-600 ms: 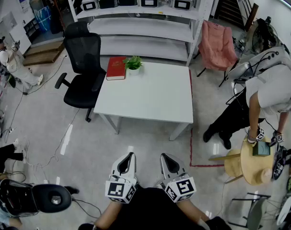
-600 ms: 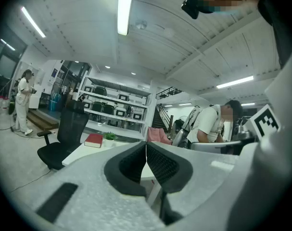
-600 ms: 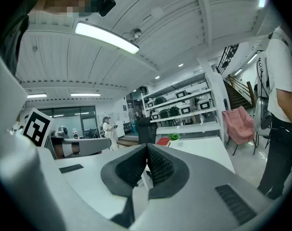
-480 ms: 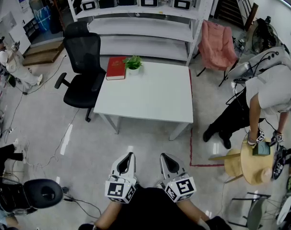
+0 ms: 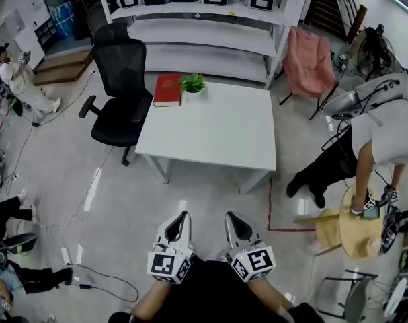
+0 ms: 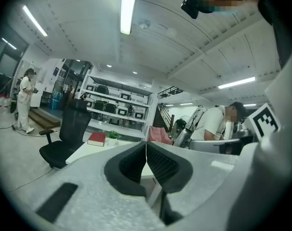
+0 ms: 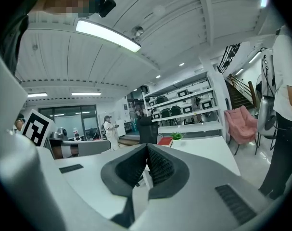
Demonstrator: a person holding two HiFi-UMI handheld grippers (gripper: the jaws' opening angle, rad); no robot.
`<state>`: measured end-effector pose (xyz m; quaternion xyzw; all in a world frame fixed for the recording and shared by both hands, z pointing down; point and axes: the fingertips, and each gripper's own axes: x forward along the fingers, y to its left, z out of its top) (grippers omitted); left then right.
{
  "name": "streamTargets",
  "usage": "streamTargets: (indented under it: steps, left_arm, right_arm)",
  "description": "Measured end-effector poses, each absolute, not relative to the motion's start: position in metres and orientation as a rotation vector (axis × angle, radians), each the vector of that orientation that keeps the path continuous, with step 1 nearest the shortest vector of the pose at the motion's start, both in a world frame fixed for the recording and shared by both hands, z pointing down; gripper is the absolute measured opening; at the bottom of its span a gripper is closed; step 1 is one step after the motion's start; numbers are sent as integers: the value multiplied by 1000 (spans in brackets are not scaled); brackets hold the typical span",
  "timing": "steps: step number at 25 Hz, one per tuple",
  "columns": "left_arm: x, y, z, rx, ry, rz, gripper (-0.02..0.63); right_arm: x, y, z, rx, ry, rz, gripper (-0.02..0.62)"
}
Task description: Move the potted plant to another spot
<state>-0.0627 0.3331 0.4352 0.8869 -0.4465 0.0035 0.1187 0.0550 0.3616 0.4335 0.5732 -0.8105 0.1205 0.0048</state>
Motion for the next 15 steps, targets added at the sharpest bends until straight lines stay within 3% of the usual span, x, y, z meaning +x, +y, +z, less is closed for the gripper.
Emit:
streamTargets:
  steps: [15]
  left_arm:
    - [-136,308,453,2580,-1272,19,18]
  right_arm:
    - [4,333,439,1891,-2480,362,13]
